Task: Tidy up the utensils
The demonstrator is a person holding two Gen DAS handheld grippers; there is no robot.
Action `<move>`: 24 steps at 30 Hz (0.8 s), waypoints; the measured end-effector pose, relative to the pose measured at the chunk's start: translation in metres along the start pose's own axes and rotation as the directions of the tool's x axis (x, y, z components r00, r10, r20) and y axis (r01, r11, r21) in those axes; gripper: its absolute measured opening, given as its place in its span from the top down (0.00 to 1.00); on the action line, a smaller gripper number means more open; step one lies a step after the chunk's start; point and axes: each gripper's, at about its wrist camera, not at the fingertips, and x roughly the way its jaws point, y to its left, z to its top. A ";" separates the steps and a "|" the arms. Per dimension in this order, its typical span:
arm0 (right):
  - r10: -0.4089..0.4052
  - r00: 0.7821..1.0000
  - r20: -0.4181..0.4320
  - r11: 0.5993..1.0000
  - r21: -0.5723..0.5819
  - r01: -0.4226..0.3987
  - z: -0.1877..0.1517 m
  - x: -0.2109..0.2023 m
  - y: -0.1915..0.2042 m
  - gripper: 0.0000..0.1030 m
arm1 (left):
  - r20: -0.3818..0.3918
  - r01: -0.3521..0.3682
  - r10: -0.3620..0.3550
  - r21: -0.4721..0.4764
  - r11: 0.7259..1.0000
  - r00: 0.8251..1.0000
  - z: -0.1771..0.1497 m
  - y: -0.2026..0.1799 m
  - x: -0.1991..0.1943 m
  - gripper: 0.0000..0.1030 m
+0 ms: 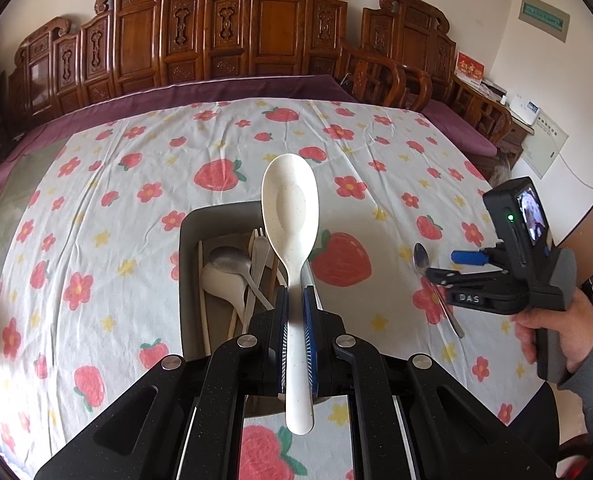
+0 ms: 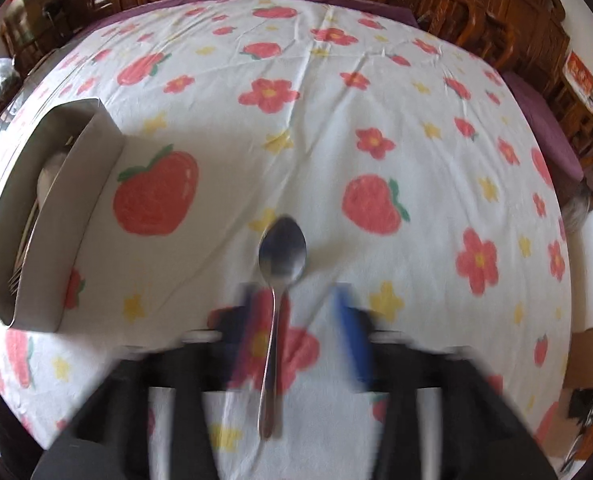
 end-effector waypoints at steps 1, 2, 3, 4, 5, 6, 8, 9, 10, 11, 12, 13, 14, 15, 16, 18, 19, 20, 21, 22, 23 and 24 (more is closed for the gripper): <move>-0.003 1.000 -0.001 1.000 0.004 0.003 0.002 0.004 0.000 0.42 | 0.000 0.001 -0.001 0.001 1.000 1.000 0.000 0.000 0.000 0.93; 0.003 1.000 -0.004 1.000 0.011 -0.003 0.004 0.007 -0.001 0.42 | 0.000 -0.002 0.002 0.001 1.000 1.000 -0.001 0.000 0.000 0.93; 0.026 1.000 -0.003 0.999 0.022 -0.026 0.006 0.011 -0.002 0.42 | 0.000 -0.001 0.001 0.001 1.000 1.000 -0.001 0.000 0.000 0.93; 0.039 0.999 -0.002 0.999 0.027 -0.039 0.008 0.014 -0.002 0.43 | -0.001 -0.002 0.002 0.001 1.000 1.000 0.000 0.000 0.000 0.93; 0.032 0.999 -0.004 0.999 0.025 -0.032 0.011 0.018 -0.003 0.44 | -0.001 -0.003 0.003 0.001 1.000 1.000 0.000 0.000 0.000 0.93; 0.028 1.000 -0.011 0.999 0.022 -0.027 0.012 0.021 -0.002 0.46 | -0.001 -0.003 0.003 0.001 1.000 1.000 -0.001 0.001 -0.001 0.93; 0.038 0.999 -0.013 0.999 0.030 -0.037 0.013 0.026 -0.002 0.57 | 0.000 -0.006 0.006 -0.001 1.000 1.000 -0.001 0.003 -0.001 0.93; 0.037 0.999 -0.008 0.999 0.027 -0.037 0.013 0.027 -0.001 0.60 | -0.001 -0.006 0.006 -0.002 1.000 1.000 -0.002 0.004 -0.001 0.93; 0.041 0.999 -0.003 0.999 0.024 -0.041 0.013 0.027 0.000 0.64 | -0.002 -0.007 0.007 -0.004 1.000 1.000 -0.002 0.005 0.000 0.93; 0.038 0.999 -0.003 0.999 0.024 -0.038 0.012 0.027 0.001 0.70 | -0.002 -0.007 0.007 -0.004 1.000 1.000 -0.002 0.005 0.000 0.93; 0.036 0.999 -0.004 0.999 0.027 -0.036 0.011 0.026 0.001 0.70 | -0.002 -0.009 0.009 -0.003 1.000 1.000 -0.002 0.006 0.000 0.93; 0.040 0.999 -0.011 0.999 0.032 -0.040 0.011 0.026 0.001 0.70 | -0.003 -0.010 0.010 -0.002 1.000 1.000 -0.002 0.007 0.000 0.93; 0.042 0.999 -0.014 0.999 0.033 -0.042 0.010 0.025 0.001 0.70 | -0.003 -0.011 0.011 -0.003 1.000 1.000 -0.003 0.008 0.001 0.93; 0.038 0.999 -0.010 0.999 0.028 -0.038 0.010 0.022 0.003 0.71 | -0.004 -0.013 0.013 -0.004 1.000 1.000 -0.003 0.009 0.002 0.93; 0.038 0.999 -0.004 0.999 0.019 -0.038 0.008 0.019 0.006 0.71 | -0.004 -0.015 0.015 -0.006 1.000 1.000 -0.003 0.010 0.003 0.93; 0.037 0.999 0.000 0.999 0.003 -0.037 0.007 0.014 0.010 0.71 | -0.008 -0.017 0.017 -0.013 1.000 1.000 -0.005 0.012 0.006 0.93; 0.030 1.000 0.004 1.000 -0.006 -0.030 0.006 0.011 0.012 0.71 | -0.011 -0.020 0.020 -0.016 1.000 1.000 -0.006 0.014 0.008 0.93; 0.031 0.999 0.008 0.999 -0.007 -0.031 0.006 0.008 0.013 0.71 | -0.014 -0.021 0.021 -0.019 1.000 1.000 -0.007 0.015 0.010 0.93; 0.032 0.999 0.012 0.999 -0.008 -0.032 0.005 0.006 0.014 0.71 | -0.016 -0.022 0.022 -0.021 1.000 1.000 -0.008 0.017 0.011 0.93; 0.034 0.999 0.019 0.999 -0.015 -0.033 0.004 0.002 0.015 0.71 | -0.020 -0.024 0.024 -0.022 0.999 1.000 -0.009 0.018 0.013 0.93; 0.038 0.999 0.027 0.999 -0.026 -0.037 0.004 -0.003 0.018 0.71 | -0.022 -0.026 0.025 -0.024 0.999 0.999 -0.010 0.019 0.014 0.93; 0.042 0.999 0.030 0.999 -0.030 -0.041 0.004 -0.006 0.020 0.71 | -0.025 -0.029 0.028 -0.025 0.999 0.999 -0.011 0.021 0.016 0.93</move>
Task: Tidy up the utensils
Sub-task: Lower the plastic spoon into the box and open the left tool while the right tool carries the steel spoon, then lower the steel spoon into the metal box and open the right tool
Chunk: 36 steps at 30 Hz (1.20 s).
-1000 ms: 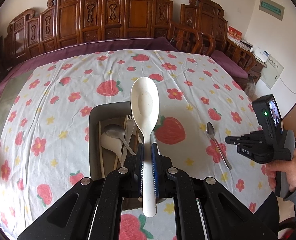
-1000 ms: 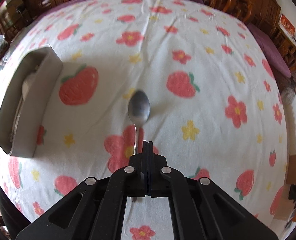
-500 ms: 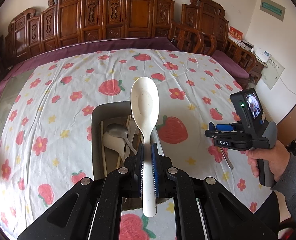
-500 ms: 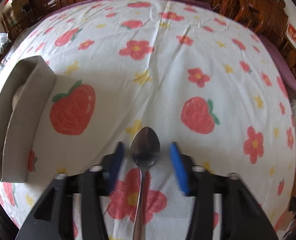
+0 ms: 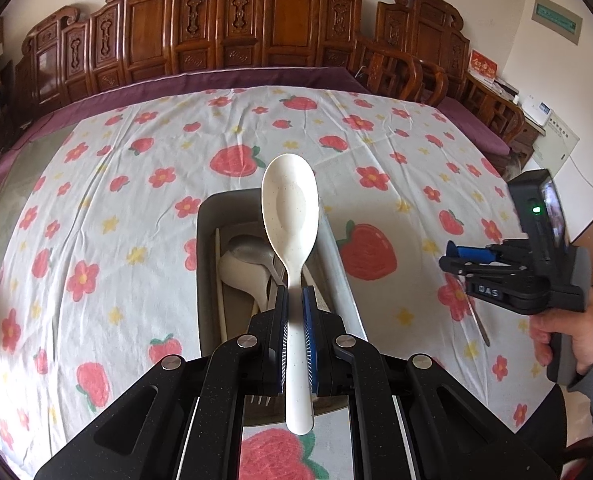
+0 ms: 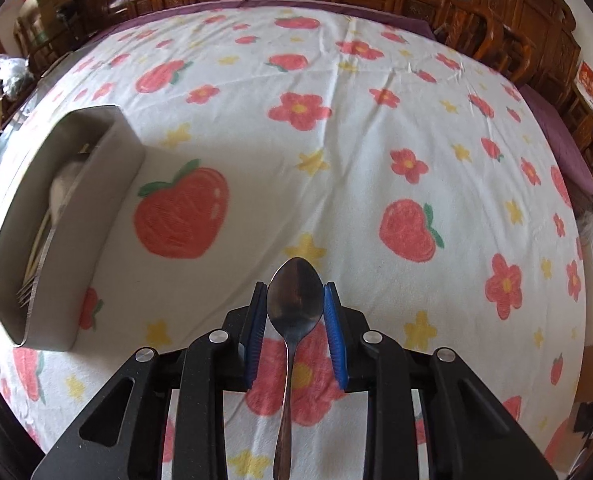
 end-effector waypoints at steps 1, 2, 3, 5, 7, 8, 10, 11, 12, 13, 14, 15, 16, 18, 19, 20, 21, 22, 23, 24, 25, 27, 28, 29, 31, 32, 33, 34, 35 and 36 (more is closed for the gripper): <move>0.013 1.000 0.012 1.000 -0.006 -0.012 0.000 -0.007 0.003 0.71 | -0.003 -0.005 0.005 0.000 1.000 1.000 -0.001 0.001 0.002 0.93; 0.021 1.000 0.023 1.000 -0.012 -0.020 0.001 -0.012 0.006 0.71 | -0.006 -0.011 0.011 0.001 1.000 1.000 -0.002 0.003 0.004 0.93; 0.030 0.999 0.035 0.999 -0.022 -0.029 0.002 -0.020 0.010 0.71 | -0.010 -0.015 0.015 0.001 1.000 1.000 -0.002 0.005 0.006 0.93; 0.056 0.997 0.059 0.998 -0.040 -0.054 0.005 -0.037 0.019 0.70 | -0.015 -0.026 0.026 0.002 1.000 1.000 -0.002 0.008 0.010 0.93; 0.079 0.993 0.086 0.996 -0.059 -0.074 0.011 -0.053 0.029 0.70 | -0.021 -0.033 0.033 0.000 0.999 0.999 -0.001 0.010 0.015 0.93; 0.088 0.992 0.095 0.995 -0.065 -0.082 0.014 -0.059 0.033 0.70 | -0.024 -0.038 0.038 -0.002 0.999 0.999 0.000 0.011 0.018 0.93; 0.116 0.985 0.124 0.991 -0.081 -0.107 0.024 -0.073 0.045 0.70 | -0.027 -0.043 0.043 -0.003 0.999 0.999 0.002 0.013 0.023 0.93; 0.128 0.982 0.136 0.989 -0.086 -0.117 0.029 -0.079 0.050 0.70 | -0.030 -0.045 0.045 -0.005 0.999 0.999 0.003 0.013 0.025 0.93; 0.147 0.978 0.150 0.987 -0.092 -0.135 0.035 -0.085 0.057 0.70 | -0.032 -0.046 0.046 -0.007 0.999 0.998 0.004 0.014 0.027 0.93; 0.163 0.974 0.160 0.984 -0.100 -0.148 0.041 -0.089 0.064 0.70 | -0.035 -0.047 0.046 -0.011 0.999 0.998 0.005 0.015 0.029 0.93; 0.170 0.971 0.166 0.982 -0.106 -0.154 0.045 -0.091 0.069 0.70 | -0.036 -0.048 0.048 -0.013 0.999 0.998 0.006 0.015 0.030 0.93; 0.181 0.968 0.173 0.980 -0.115 -0.163 0.051 -0.093 0.077 0.70 | -0.033 -0.049 0.048 -0.013 0.999 0.998 0.007 0.017 0.030 0.90; 0.190 0.965 0.178 0.978 -0.119 -0.171 0.056 -0.093 0.083 0.70 | -0.030 -0.051 0.050 -0.013 0.999 0.998 0.006 0.017 0.028 0.84; 0.208 0.961 0.184 0.975 -0.120 -0.188 0.064 -0.092 0.093 0.70 | -0.013 -0.056 0.056 -0.018 0.998 0.998 0.005 0.021 0.023 0.80; 0.218 0.958 0.185 0.973 -0.117 -0.199 0.067 -0.090 0.097 0.70 | -0.009 -0.060 0.060 -0.022 0.998 0.998 0.004 0.024 0.020 0.80; 0.227 0.956 0.186 0.971 -0.115 -0.208 0.070 -0.088 0.102 0.70 | -0.006 -0.064 0.064 -0.028 0.998 0.998 0.003 0.027 0.018 0.79; 0.242 0.952 0.186 0.968 -0.112 -0.224 0.074 -0.085 0.108 0.70 | -0.004 -0.069 0.069 -0.037 0.997 0.998 0.001 0.031 0.014 0.79; 0.253 0.949 0.186 0.966 -0.108 -0.237 0.077 -0.083 0.112 0.70 | -0.002 -0.074 0.074 -0.043 0.996 0.997 0.000 0.035 0.011 0.79; 0.265 0.946 0.185 0.963 -0.103 -0.250 0.078 -0.081 0.115 0.70 | 0.001 -0.082 0.082 -0.051 0.995 0.997 -0.003 0.041 0.007 0.79; 0.281 0.942 0.182 0.959 -0.099 -0.267 0.081 -0.078 0.120 0.70 | 0.003 -0.091 0.091 -0.055 0.994 0.996 -0.005 0.045 0.004 0.79; 0.292 0.940 0.178 0.956 -0.099 -0.278 0.083 -0.076 0.126 0.70 | 0.005 -0.098 0.098 -0.059 0.993 0.995 -0.007 0.050 0.001 0.79; 0.300 0.939 0.170 0.952 -0.108 -0.285 0.086 -0.071 0.139 0.70 | 0.006 -0.114 0.114 -0.066 0.991 0.993 -0.010 0.058 -0.004 0.79; 0.300 0.939 0.165 0.952 -0.111 -0.285 0.087 -0.068 0.144 0.70 | 0.007 -0.121 0.122 -0.070 0.990 0.993 -0.012 0.062 -0.007 0.79; 0.300 0.940 0.159 0.952 -0.115 -0.285 0.088 -0.065 0.149 0.70 | 0.006 -0.128 0.129 -0.075 0.989 0.992 -0.014 0.066 -0.010 0.79; 0.291 0.946 0.145 0.954 -0.116 -0.276 0.090 -0.058 0.160 0.69 | 0.005 -0.137 0.138 -0.082 0.987 0.990 -0.017 0.072 -0.013 0.79; 0.290 0.947 0.142 0.954 -0.117 -0.275 0.090 -0.056 0.163 0.69 | 0.006 -0.142 0.143 -0.083 0.986 0.990 -0.018 0.075 -0.015 0.79; 0.287 0.948 0.137 0.955 -0.121 -0.272 0.090 -0.054 0.166 0.66 | 0.007 -0.148 0.149 -0.082 0.986 0.989 -0.018 0.076 -0.017 0.79; 0.283 0.949 0.137 0.955 -0.129 -0.266 0.090 -0.054 0.168 0.66 | 0.009 -0.153 0.154 -0.080 0.985 0.988 -0.019 0.076 -0.019 0.79; 0.274 0.952 0.138 0.957 -0.133 -0.256 0.089 -0.055 0.169 0.66 | 0.011 -0.157 0.158 -0.078 0.985 0.987 -0.020 0.076 -0.021 0.79; 0.271 0.953 0.139 0.958 -0.134 -0.253 0.088 -0.056 0.168 0.66 | 0.015 -0.161 0.163 -0.075 0.984 0.987 -0.020 0.076 -0.025 0.79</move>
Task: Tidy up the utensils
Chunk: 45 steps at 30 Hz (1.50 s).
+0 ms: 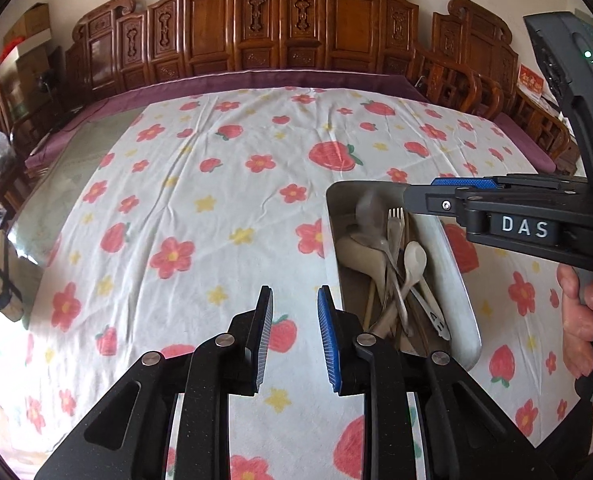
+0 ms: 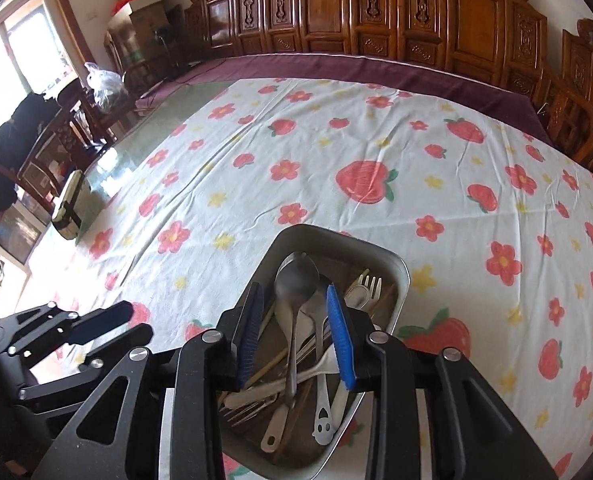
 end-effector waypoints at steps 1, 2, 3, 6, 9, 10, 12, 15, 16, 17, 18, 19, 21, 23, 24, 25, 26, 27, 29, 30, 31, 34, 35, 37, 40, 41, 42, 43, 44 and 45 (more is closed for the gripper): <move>0.001 1.000 0.002 1.000 0.001 -0.001 -0.002 -0.003 -0.001 0.66 | 0.004 -0.001 0.001 0.001 1.000 1.000 -0.001 0.000 -0.003 0.79; 0.001 1.000 0.005 1.000 0.003 -0.001 -0.003 -0.006 -0.003 0.66 | 0.008 -0.001 0.001 0.000 1.000 1.000 -0.001 -0.001 -0.006 0.79; -0.002 1.000 0.010 1.000 0.003 0.002 -0.006 -0.011 -0.004 0.66 | 0.011 -0.001 0.001 0.000 1.000 1.000 -0.001 -0.002 -0.008 0.78; -0.012 0.999 0.035 1.000 0.009 0.012 -0.017 -0.032 -0.011 0.66 | 0.025 -0.003 0.003 0.007 1.000 1.000 -0.003 -0.008 -0.018 0.75; -0.023 0.997 0.074 1.000 0.022 0.022 -0.034 -0.059 -0.020 0.66 | 0.046 -0.002 0.001 0.020 1.000 0.999 -0.006 -0.019 -0.032 0.70; -0.026 0.996 0.090 0.999 0.030 0.023 -0.042 -0.070 -0.023 0.66 | 0.053 -0.001 0.000 0.025 1.000 0.999 -0.007 -0.023 -0.036 0.67; -0.037 0.992 0.117 0.999 0.038 0.033 -0.056 -0.089 -0.027 0.65 | 0.068 -0.001 -0.001 0.031 1.000 0.998 -0.010 -0.030 -0.046 0.60; -0.055 0.983 0.173 0.997 0.053 0.047 -0.080 -0.122 -0.032 0.59 | 0.096 0.003 -0.007 0.038 0.999 0.995 -0.016 -0.044 -0.062 0.46; -0.062 0.978 0.197 0.997 0.060 0.052 -0.090 -0.135 -0.034 0.55 | 0.107 0.003 -0.008 0.042 0.999 0.994 -0.017 -0.049 -0.068 0.38; -0.070 0.974 0.214 0.996 0.064 0.058 -0.096 -0.144 -0.035 0.53 | 0.121 0.004 -0.010 0.048 0.999 0.993 -0.020 -0.055 -0.075 0.34; -0.085 0.967 0.241 0.995 0.072 0.069 -0.105 -0.158 -0.036 0.45 | 0.142 0.006 -0.014 0.055 0.998 0.990 -0.022 -0.062 -0.084 0.27; -0.096 0.959 0.267 0.994 0.082 0.077 -0.113 -0.172 -0.037 0.35 | 0.157 0.008 -0.017 0.060 0.998 0.987 -0.024 -0.067 -0.090 0.22; -0.115 0.943 0.312 0.991 0.103 0.086 -0.126 -0.195 -0.041 0.23 | 0.189 0.021 -0.033 0.067 0.998 0.981 -0.028 -0.080 -0.105 0.17; -0.138 0.927 0.348 0.987 0.120 0.102 -0.137 -0.215 -0.044 0.16 | 0.211 0.027 -0.041 0.071 0.997 0.977 -0.031 -0.090 -0.117 0.13; -0.151 0.916 0.372 0.985 0.130 0.109 -0.144 -0.228 -0.046 0.12 | 0.226 0.032 -0.048 0.073 0.997 0.973 -0.033 -0.097 -0.125 0.11; -0.162 0.906 0.392 0.983 0.139 0.116 -0.149 -0.239 -0.048 0.08 | 0.236 0.036 -0.052 0.073 0.997 0.970 -0.033 -0.101 -0.130 0.09; -0.172 0.895 0.410 0.982 0.146 0.122 -0.155 -0.249 -0.049 0.07 | 0.247 0.038 -0.055 0.073 0.997 0.968 -0.035 -0.106 -0.136 0.08; -0.182 0.886 0.426 0.980 0.151 0.129 -0.159 -0.258 -0.049 0.06 | 0.262 0.044 -0.062 0.073 0.996 0.963 -0.036 -0.112 -0.143 0.08; -0.200 0.870 0.451 0.977 0.157 0.144 -0.167 -0.276 -0.049 0.02 | 0.282 0.050 -0.069 0.073 0.996 0.957 -0.037 -0.121 -0.155 0.08; -0.213 0.861 0.462 0.975 0.161 0.155 -0.170 -0.284 -0.049 0.02 | 0.291 0.051 -0.071 0.074 0.996 0.954 -0.037 -0.125 -0.161 0.08; -0.225 0.851 0.474 0.972 0.164 0.165 -0.173 -0.292 -0.048 0.02 | 0.299 0.052 -0.072 0.075 0.996 0.952 -0.037 -0.128 -0.166 0.08; -0.253 0.825 0.505 0.966 0.175 0.189 -0.182 -0.313 -0.045 0.02 | 0.337 0.042 -0.065 0.075 0.996 0.939 -0.037 -0.135 -0.186 0.08; -0.257 0.818 0.515 0.965 0.178 0.192 -0.186 -0.320 -0.045 0.02 | 0.343 0.039 -0.062 0.074 0.997 0.937 -0.036 -0.136 -0.190 0.08; -0.262 0.806 0.531 0.964 0.182 0.194 -0.190 -0.330 -0.042 0.02 | 0.360 0.033 -0.054 0.064 0.997 0.932 -0.035 -0.137 -0.200 0.08; -0.269 0.790 0.550 0.962 0.190 0.195 -0.195 -0.340 -0.040 0.02 | 0.380 0.036 -0.054 0.054 0.998 0.923 -0.034 -0.138 -0.212 0.07; -0.266 0.789 0.553 0.963 0.192 0.190 -0.197 -0.342 -0.041 0.02 | 0.382 0.035 -0.052 0.053 0.998 0.922 -0.034 -0.138 -0.215 0.07; -0.265 0.789 0.554 0.963 0.194 0.187 -0.196 -0.343 -0.040 0.02 | 0.388 0.029 -0.047 0.052 0.998 0.920 -0.034 -0.138 -0.218 0.07; -0.263 0.789 0.556 0.963 0.195 0.184 -0.197 -0.344 -0.040 0.02 | 0.393 0.025 -0.044 0.052 0.998 0.918 -0.034 -0.138 -0.220 0.07; -0.263 0.787 0.558 0.963 0.196 0.184 -0.198 -0.345 -0.038 0.02 | 0.400 0.021 -0.042 0.056 0.998 0.916 -0.034 -0.139 -0.222 0.07; -0.264 0.786 0.559 0.963 0.195 0.184 -0.199 -0.345 -0.038 0.02 | 0.404 0.018 -0.040 0.058 0.998 0.914 -0.035 -0.140 -0.224 0.07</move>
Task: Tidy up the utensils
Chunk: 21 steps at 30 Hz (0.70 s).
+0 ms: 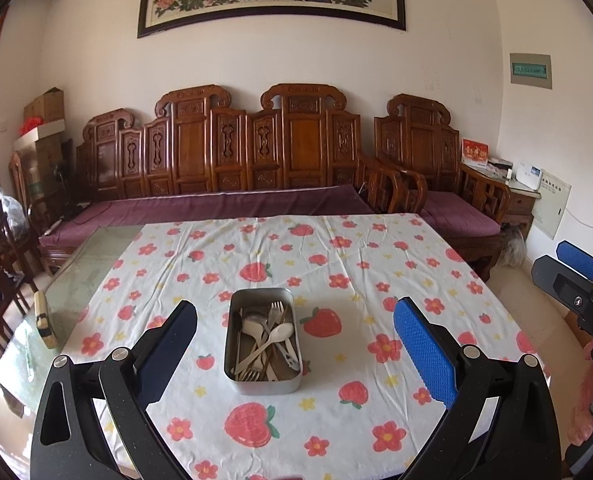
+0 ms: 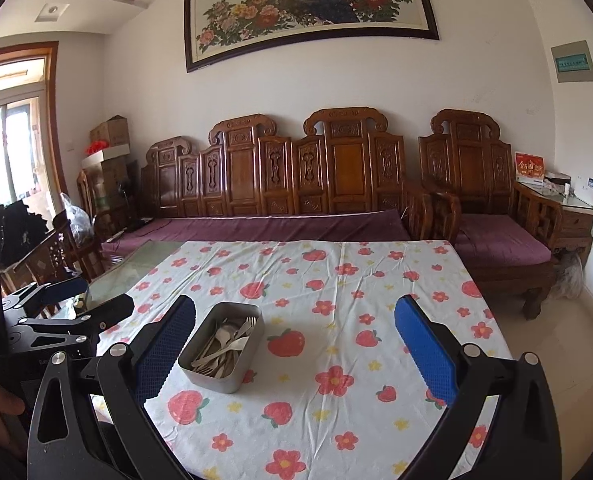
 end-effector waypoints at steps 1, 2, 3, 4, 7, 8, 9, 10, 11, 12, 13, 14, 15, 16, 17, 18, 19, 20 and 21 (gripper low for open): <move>0.000 1.000 0.000 1.000 0.001 0.000 0.000 0.000 0.000 0.02 | 0.004 -0.001 0.001 0.001 1.000 1.000 0.000 0.000 -0.001 0.07; 0.000 1.000 0.000 1.000 0.003 0.000 -0.001 0.000 -0.001 0.02 | 0.006 0.000 0.000 0.002 1.000 1.000 0.000 0.000 -0.003 0.07; 0.001 1.000 -0.002 1.000 0.005 -0.001 -0.001 -0.001 0.000 0.02 | 0.010 0.001 -0.001 0.001 1.000 1.000 0.000 -0.001 -0.004 0.07; 0.001 1.000 -0.001 1.000 0.005 -0.001 -0.001 -0.001 0.000 0.02 | 0.013 -0.002 0.002 0.001 1.000 1.000 0.001 -0.001 -0.004 0.07; 0.002 1.000 0.001 1.000 0.007 -0.002 0.000 -0.002 0.000 0.02 | 0.021 -0.008 0.008 0.002 1.000 1.000 0.001 -0.001 -0.007 0.07; 0.002 1.000 0.001 1.000 0.007 -0.002 0.000 -0.003 0.001 0.02 | 0.022 -0.010 0.010 -0.001 1.000 1.000 0.002 -0.001 -0.008 0.07; 0.001 1.000 0.001 1.000 0.006 -0.001 0.000 -0.003 0.001 0.02 | 0.023 -0.010 0.010 -0.003 1.000 1.000 0.002 -0.001 -0.008 0.07; 0.001 1.000 0.001 1.000 0.005 -0.001 0.000 -0.004 0.001 0.02 | 0.025 -0.010 0.010 -0.007 1.000 1.000 0.002 0.000 -0.009 0.07; 0.001 1.000 0.001 1.000 0.007 -0.001 0.000 -0.003 0.001 0.02 | 0.026 -0.011 0.011 -0.008 1.000 1.000 0.003 0.000 -0.009 0.07; 0.000 1.000 0.002 1.000 0.008 0.000 0.000 -0.004 0.001 0.02 | 0.028 -0.013 0.014 -0.010 1.000 1.000 0.003 0.001 -0.010 0.07; 0.001 1.000 0.002 1.000 0.008 -0.001 0.001 -0.004 0.001 0.02 | 0.030 -0.014 0.014 -0.011 1.000 0.999 0.003 0.001 -0.010 0.07; 0.001 1.000 0.002 1.000 0.008 -0.001 0.001 -0.004 0.002 0.02 | 0.031 -0.015 0.015 -0.012 1.000 0.999 0.003 0.001 -0.010 0.07; 0.001 1.000 0.001 1.000 0.008 -0.001 0.001 -0.004 0.002 0.02 | 0.032 -0.014 0.015 -0.013 1.000 0.999 0.003 0.000 -0.010 0.07; 0.000 1.000 0.002 1.000 0.008 0.000 0.001 -0.004 0.002 0.02 | 0.033 -0.014 0.014 -0.013 1.000 0.999 0.003 0.000 -0.010 0.07; 0.000 1.000 0.002 1.000 0.007 0.000 0.001 -0.004 0.002 0.02 | 0.033 -0.014 0.015 -0.011 1.000 0.999 0.003 0.000 -0.011 0.07; 0.000 1.000 0.002 1.000 0.008 0.000 0.001 -0.003 0.002 0.02 | 0.032 -0.015 0.016 -0.011 1.000 0.999 0.003 0.001 -0.010 0.07; 0.001 1.000 0.003 1.000 0.009 -0.001 0.001 -0.004 0.002 0.02 | 0.033 -0.016 0.017 -0.011 1.000 0.999 0.003 0.000 -0.011 0.07; 0.001 1.000 0.002 1.000 0.009 -0.001 0.001 -0.004 0.002 0.02 | 0.033 -0.016 0.016 -0.011 1.000 0.999 0.003 0.000 -0.011 0.07; 0.001 1.000 0.003 1.000 0.010 -0.001 0.001 -0.004 0.002 0.02 | 0.033 -0.016 0.017 -0.012 1.000 0.999 0.004 0.000 -0.011 0.07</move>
